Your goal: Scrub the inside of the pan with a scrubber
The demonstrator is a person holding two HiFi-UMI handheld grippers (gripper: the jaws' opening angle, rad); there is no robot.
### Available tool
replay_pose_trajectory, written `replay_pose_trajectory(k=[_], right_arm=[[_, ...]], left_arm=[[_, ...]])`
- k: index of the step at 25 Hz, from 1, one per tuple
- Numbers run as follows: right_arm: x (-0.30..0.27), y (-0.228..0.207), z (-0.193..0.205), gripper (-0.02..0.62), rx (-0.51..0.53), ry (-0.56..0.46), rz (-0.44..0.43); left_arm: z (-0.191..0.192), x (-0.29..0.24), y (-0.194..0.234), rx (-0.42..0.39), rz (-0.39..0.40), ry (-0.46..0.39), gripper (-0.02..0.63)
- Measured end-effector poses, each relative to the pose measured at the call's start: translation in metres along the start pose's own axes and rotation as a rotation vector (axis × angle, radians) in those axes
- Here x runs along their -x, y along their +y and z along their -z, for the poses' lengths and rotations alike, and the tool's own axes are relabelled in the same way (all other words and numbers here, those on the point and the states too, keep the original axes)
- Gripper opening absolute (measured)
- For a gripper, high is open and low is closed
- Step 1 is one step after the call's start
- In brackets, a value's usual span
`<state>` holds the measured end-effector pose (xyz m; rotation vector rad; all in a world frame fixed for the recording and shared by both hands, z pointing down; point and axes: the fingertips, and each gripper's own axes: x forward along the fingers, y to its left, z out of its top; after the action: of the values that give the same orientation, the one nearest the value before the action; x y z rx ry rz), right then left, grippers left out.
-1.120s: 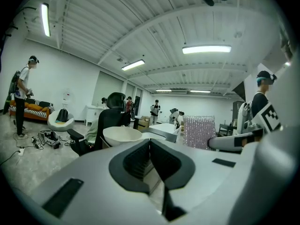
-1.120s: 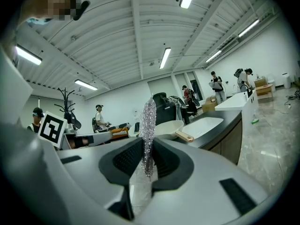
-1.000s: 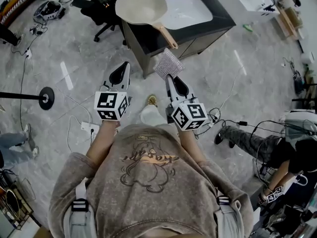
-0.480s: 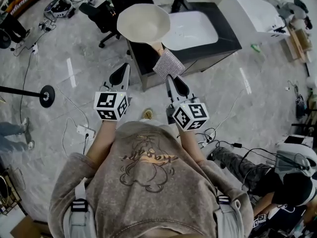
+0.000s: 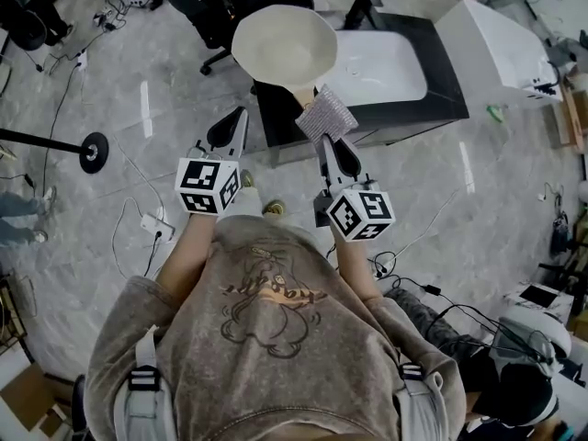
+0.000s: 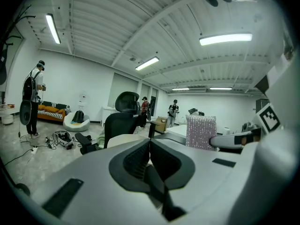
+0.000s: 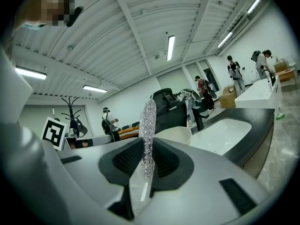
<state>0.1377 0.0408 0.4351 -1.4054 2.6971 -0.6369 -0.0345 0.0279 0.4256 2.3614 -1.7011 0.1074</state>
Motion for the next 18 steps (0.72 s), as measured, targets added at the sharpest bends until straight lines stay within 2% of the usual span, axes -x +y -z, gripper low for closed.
replay_pose_trajectory(k=[9,18], right_arm=[[-0.035,-0.012,-0.010,0.080,-0.005,0.006,0.017],[-0.090,-0.016,-0.027,0.081,0.015,0.009,0.046]], left_arm=[[-0.006,-0.038,0.027,0.008,0.020,0.019,0.017],[-0.011,-0.087,0.071,0.001,0.048,0.047,0.017]])
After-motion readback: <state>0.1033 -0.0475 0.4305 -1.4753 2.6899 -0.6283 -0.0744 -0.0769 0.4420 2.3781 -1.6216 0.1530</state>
